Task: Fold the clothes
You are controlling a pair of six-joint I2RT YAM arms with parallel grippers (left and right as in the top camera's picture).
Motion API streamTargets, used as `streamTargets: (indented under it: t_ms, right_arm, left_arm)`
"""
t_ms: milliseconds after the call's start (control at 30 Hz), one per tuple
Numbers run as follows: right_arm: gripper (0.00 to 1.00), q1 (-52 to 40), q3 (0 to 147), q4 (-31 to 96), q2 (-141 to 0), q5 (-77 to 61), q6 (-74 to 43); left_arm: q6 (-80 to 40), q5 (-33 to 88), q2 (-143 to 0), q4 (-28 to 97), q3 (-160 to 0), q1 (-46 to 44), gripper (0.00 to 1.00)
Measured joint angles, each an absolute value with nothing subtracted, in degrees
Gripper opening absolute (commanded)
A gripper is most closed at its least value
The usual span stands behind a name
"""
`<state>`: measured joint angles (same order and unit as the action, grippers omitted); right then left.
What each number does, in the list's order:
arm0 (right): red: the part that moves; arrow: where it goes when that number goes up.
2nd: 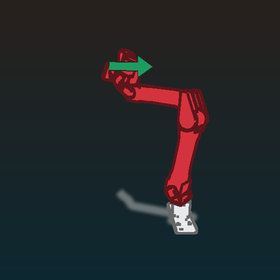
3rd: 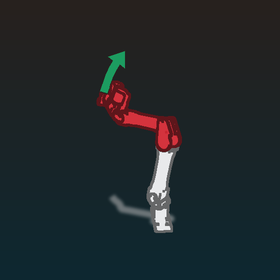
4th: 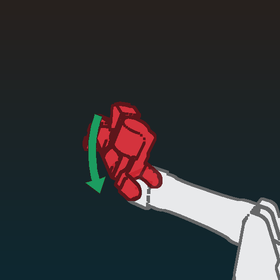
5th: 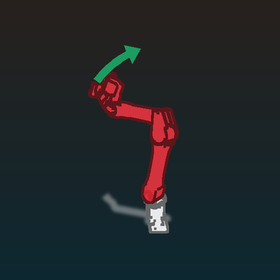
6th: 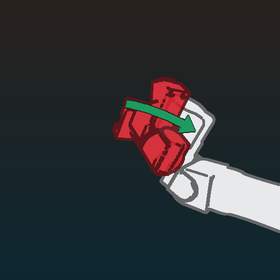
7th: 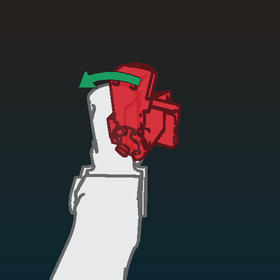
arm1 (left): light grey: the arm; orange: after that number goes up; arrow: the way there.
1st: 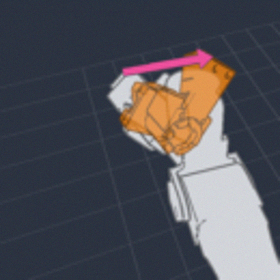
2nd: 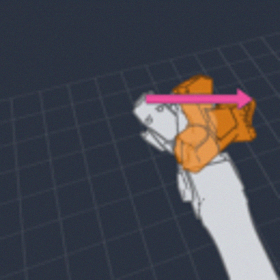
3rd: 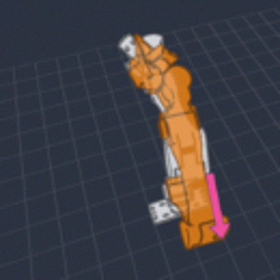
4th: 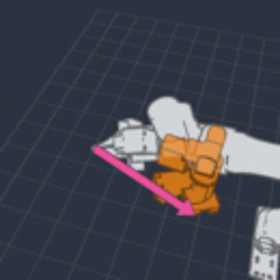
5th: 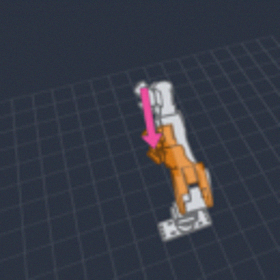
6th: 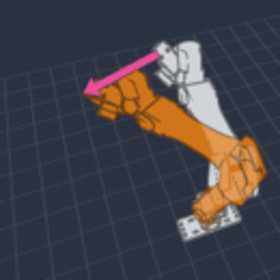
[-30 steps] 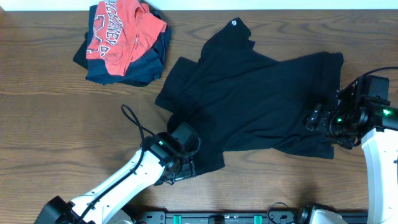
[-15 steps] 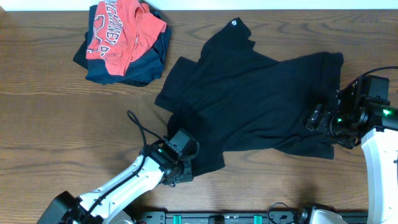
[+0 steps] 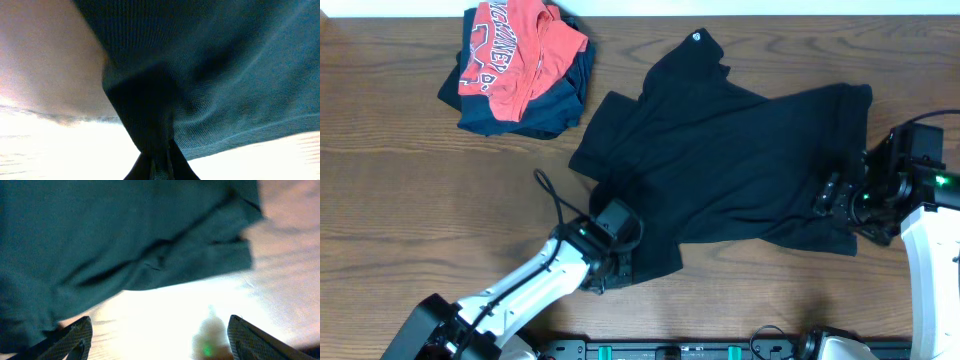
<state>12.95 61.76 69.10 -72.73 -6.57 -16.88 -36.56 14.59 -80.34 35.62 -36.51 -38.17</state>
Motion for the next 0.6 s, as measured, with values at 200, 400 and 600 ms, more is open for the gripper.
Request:
streamTargets:
  t_ms: [200, 400, 600]
  right_arm:
    - [0.84, 13.0, 58.1, 66.2, -72.7, 0.9, -21.6]
    - [0.82, 13.0, 47.9, 52.6, -72.7, 3.1, -26.0]
    - [0.84, 13.0, 41.0, 46.3, -72.7, 9.0, -28.4]
  left_arm:
    - [-34.2, 14.6, -78.9, 34.8, -42.6, -35.5, 0.06]
    - [-33.5, 14.6, -78.7, 34.2, -42.9, -35.2, 0.06]
    - [-33.1, 14.6, -78.7, 33.9, -42.9, -35.2, 0.06]
